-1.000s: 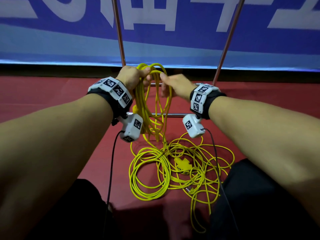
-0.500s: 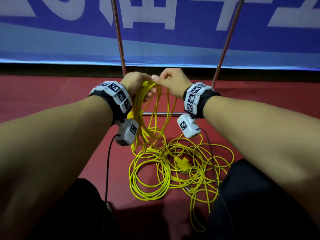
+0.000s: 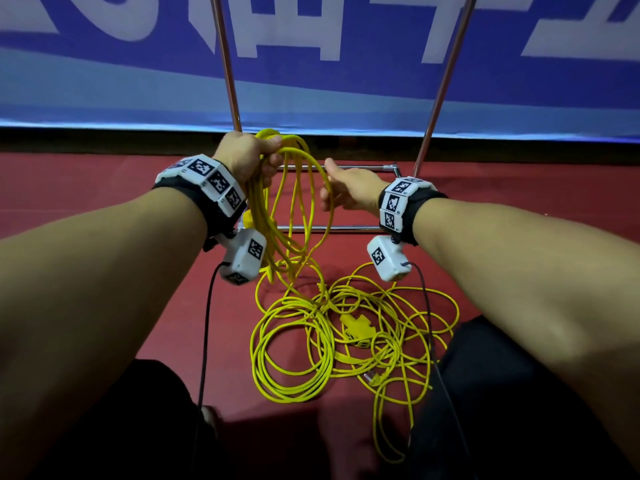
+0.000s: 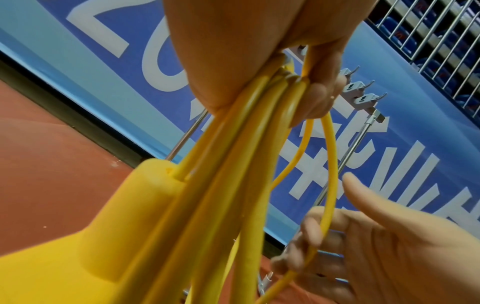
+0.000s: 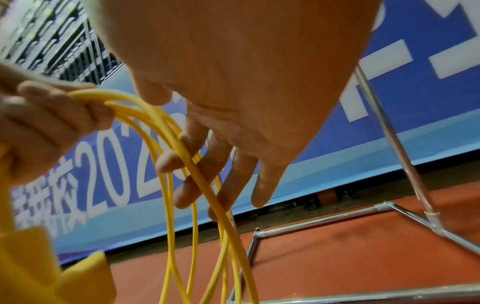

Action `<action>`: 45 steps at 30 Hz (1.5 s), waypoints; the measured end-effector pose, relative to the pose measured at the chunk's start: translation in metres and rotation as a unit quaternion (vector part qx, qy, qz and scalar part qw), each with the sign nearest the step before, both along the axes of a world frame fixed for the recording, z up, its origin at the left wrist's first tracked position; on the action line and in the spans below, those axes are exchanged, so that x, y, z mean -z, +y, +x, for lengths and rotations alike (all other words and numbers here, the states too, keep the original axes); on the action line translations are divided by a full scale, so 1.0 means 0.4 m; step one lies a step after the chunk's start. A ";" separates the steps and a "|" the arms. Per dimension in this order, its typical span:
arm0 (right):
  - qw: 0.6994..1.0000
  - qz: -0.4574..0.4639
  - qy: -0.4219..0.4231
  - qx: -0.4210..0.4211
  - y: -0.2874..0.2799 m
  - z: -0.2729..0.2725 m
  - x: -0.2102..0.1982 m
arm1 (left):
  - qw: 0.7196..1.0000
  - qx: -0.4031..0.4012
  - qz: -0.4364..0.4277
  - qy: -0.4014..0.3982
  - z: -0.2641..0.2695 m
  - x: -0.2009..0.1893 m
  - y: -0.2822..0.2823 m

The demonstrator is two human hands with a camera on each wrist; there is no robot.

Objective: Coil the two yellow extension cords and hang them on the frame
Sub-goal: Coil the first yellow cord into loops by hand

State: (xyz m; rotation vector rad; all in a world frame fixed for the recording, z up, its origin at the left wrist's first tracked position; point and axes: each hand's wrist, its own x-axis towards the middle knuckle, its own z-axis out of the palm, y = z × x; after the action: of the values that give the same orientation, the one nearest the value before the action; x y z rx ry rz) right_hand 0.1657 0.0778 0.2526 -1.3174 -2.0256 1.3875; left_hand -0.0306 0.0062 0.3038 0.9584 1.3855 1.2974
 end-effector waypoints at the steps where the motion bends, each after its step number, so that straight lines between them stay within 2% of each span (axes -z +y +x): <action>1: 0.999 -0.015 0.032 0.021 0.005 0.002 0.002 | 1.000 -0.002 0.000 -0.001 -0.004 0.001 -0.001; 3: 0.995 0.003 0.079 0.065 0.017 0.009 -0.005 | 1.000 -0.009 0.001 0.000 -0.009 0.003 0.001; 6: 0.978 0.152 0.067 0.123 0.055 0.028 -0.026 | 1.000 -0.016 -0.004 0.003 -0.012 0.004 0.000; 11: 0.954 0.241 0.132 0.122 0.058 0.030 -0.071 | 0.999 0.010 -0.041 0.010 -0.005 0.006 -0.010; 18: 0.960 0.270 0.069 -0.007 -0.011 -0.051 -0.093 | 0.996 0.045 -0.048 0.055 0.018 0.016 -0.017; 22: 0.962 0.266 0.061 -0.025 -0.021 -0.079 -0.082 | 0.994 0.029 -0.043 0.100 0.024 0.010 -0.021; 25: 0.965 0.254 0.055 -0.039 -0.014 -0.068 -0.074 | 0.995 0.033 -0.031 0.086 0.024 0.005 -0.018; 27: 0.969 0.238 0.007 -0.062 -0.001 -0.048 -0.058 | 0.996 0.030 -0.031 0.074 0.016 0.002 -0.012; 30: 0.966 0.203 -0.124 -0.102 0.028 0.002 -0.010 | 0.998 0.022 -0.026 0.053 -0.004 -0.002 -0.008; 31: 0.969 0.183 -0.134 -0.101 0.040 0.021 0.005 | 0.998 0.020 -0.024 0.048 -0.010 -0.001 -0.009; 33: 0.982 0.148 -0.098 -0.066 0.060 0.050 0.019 | 0.998 0.016 -0.018 0.049 -0.015 0.000 -0.014; 35: 0.987 0.157 -0.041 0.010 0.073 0.059 0.007 | 0.998 0.015 -0.015 0.056 -0.014 0.001 -0.016; 38: 0.965 0.223 0.012 0.139 0.084 0.061 -0.027 | 0.997 0.022 -0.019 0.067 -0.012 0.001 -0.015; 41: 0.946 0.256 -0.030 0.196 0.089 0.056 -0.037 | 0.996 0.038 -0.017 0.074 -0.007 0.005 -0.015; 45: 0.952 0.223 -0.080 0.193 0.089 0.055 -0.027 | 0.998 0.032 0.010 0.056 -0.007 0.003 -0.007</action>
State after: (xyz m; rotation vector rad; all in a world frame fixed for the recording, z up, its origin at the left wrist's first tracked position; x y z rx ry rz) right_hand 0.1878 0.1133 0.2632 -1.5355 -1.8887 0.6217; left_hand -0.0334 0.0033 0.3024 1.0931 1.4176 1.2280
